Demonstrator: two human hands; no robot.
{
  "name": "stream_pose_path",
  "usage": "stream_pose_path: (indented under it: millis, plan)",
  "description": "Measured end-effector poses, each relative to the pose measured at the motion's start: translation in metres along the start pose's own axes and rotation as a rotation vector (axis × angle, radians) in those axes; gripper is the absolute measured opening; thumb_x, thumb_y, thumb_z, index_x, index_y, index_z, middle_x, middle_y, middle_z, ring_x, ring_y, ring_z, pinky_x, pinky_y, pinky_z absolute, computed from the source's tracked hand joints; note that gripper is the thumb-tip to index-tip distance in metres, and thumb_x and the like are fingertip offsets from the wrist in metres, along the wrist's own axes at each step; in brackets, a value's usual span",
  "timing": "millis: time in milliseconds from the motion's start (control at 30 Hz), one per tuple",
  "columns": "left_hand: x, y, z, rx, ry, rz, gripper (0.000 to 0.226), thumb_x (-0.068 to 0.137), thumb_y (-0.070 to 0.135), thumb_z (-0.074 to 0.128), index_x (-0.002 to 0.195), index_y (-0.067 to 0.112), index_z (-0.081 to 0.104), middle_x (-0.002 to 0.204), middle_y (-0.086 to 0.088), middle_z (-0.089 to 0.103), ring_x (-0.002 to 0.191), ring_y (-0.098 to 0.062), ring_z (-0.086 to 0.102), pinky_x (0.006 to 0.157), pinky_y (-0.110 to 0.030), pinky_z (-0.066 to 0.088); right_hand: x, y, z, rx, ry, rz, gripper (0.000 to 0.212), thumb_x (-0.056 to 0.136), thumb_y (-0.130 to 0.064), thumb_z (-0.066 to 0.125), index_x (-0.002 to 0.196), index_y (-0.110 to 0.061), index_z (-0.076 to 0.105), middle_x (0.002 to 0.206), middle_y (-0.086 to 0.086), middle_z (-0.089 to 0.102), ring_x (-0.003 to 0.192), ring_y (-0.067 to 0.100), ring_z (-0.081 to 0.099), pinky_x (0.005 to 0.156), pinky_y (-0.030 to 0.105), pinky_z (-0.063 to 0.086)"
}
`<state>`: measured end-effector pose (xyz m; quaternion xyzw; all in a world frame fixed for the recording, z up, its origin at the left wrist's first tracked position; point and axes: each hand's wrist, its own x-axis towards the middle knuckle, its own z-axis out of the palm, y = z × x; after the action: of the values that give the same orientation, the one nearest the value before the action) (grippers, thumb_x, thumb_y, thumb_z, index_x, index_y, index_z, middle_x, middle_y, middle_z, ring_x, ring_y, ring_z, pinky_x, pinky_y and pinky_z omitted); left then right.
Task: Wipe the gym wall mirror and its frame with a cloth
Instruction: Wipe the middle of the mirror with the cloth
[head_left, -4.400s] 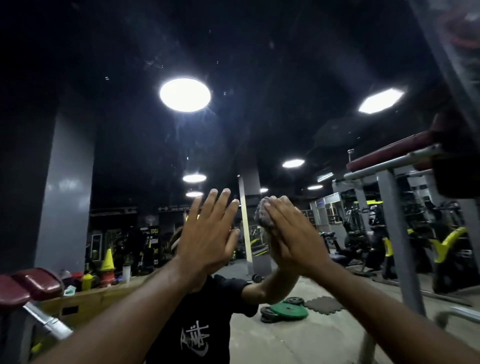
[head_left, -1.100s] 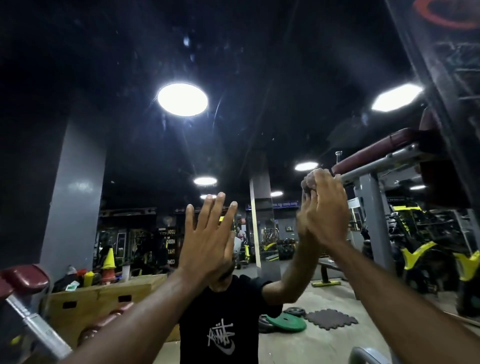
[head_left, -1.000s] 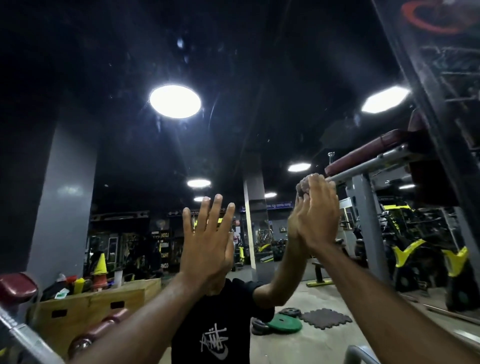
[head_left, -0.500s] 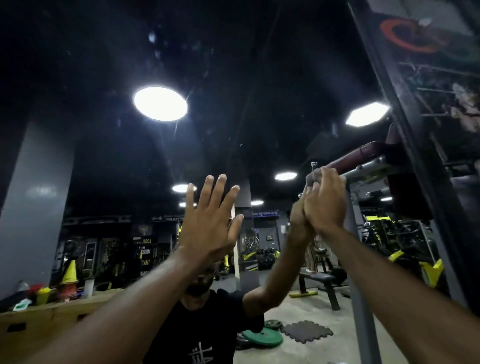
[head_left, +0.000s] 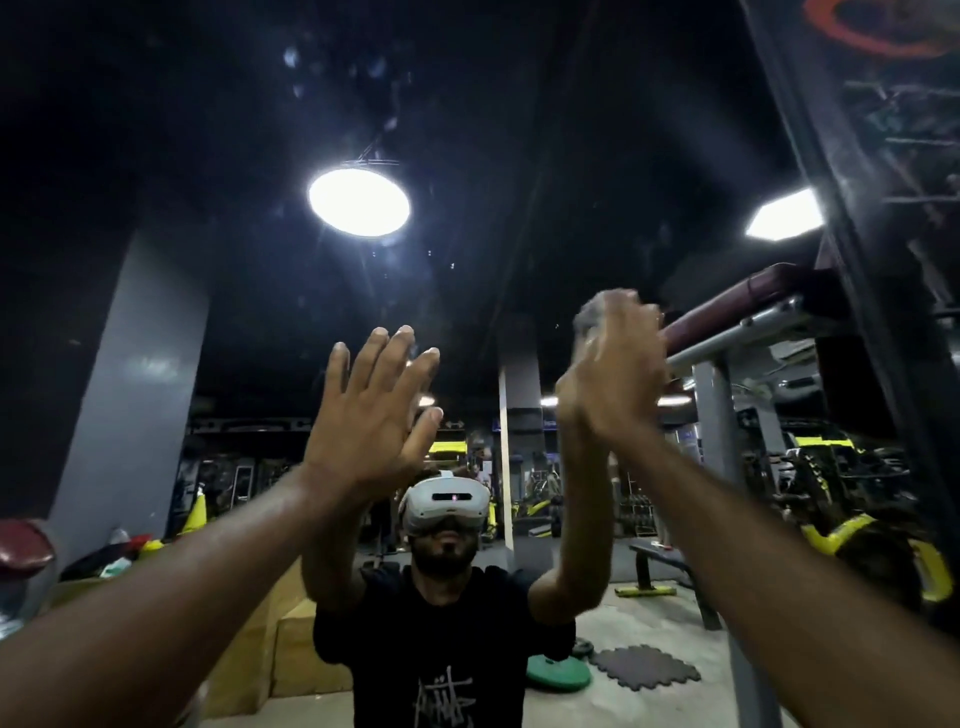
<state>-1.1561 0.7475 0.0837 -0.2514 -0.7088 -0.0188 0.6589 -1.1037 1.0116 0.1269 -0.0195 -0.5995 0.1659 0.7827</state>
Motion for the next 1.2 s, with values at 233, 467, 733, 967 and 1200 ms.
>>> stream_pose_path:
  millis: [233,467,733,967,1200]
  plan:
    - [0.005,0.017,-0.006,0.026,-0.002,0.095,0.060,0.097,0.042,0.036,0.152,0.019,0.038,0.163,-0.008,0.031,0.153,-0.029,0.021,0.124,-0.059,0.013,-0.005,0.090,-0.052,0.049,-0.527,-0.659,0.054,0.100,-0.024,0.051,0.151,-0.036,0.041,0.162,-0.009,0.035,0.149,0.020,0.031,0.116,0.049,0.036]
    - [0.028,0.116,0.018,-0.028,-0.057,0.155,0.064,0.097,0.054,0.037,0.152,0.021,0.037,0.163,-0.008,0.029,0.152,-0.036,0.021,0.122,-0.062,0.011,-0.037,0.072,-0.042,-0.028,-0.117,-0.075,0.043,0.094,-0.010,0.053,0.133,-0.028,0.050,0.141,-0.005,0.049,0.137,0.023,0.042,0.116,0.050,0.038]
    - [0.028,0.127,0.024,-0.009,-0.019,0.083,0.059,0.095,0.055,0.039,0.143,0.022,0.045,0.157,-0.007,0.036,0.149,-0.037,0.026,0.120,-0.065,0.016,-0.004,0.147,-0.067,0.030,-0.246,-0.197,0.052,0.100,-0.020,0.054,0.149,-0.030,0.040,0.158,-0.004,0.040,0.148,0.023,0.033,0.120,0.035,0.028]
    - [0.067,0.143,0.020,0.010,-0.023,0.056,0.061,0.098,0.053,0.035,0.147,0.018,0.042,0.158,-0.008,0.033,0.149,-0.031,0.025,0.116,-0.070,0.019,-0.002,0.098,-0.049,0.036,-0.356,-0.586,0.050,0.101,-0.020,0.056,0.150,-0.022,0.045,0.156,-0.001,0.044,0.148,0.024,0.032,0.120,0.043,0.028]
    - [0.069,0.145,0.029,-0.001,-0.021,0.039,0.065,0.098,0.055,0.031,0.153,0.020,0.034,0.165,-0.006,0.024,0.156,-0.027,0.013,0.121,-0.067,0.008,0.098,0.098,-0.029,-0.024,-0.096,-0.041,0.032,0.096,-0.017,0.055,0.128,-0.024,0.052,0.130,0.003,0.054,0.124,0.030,0.051,0.100,0.041,0.045]
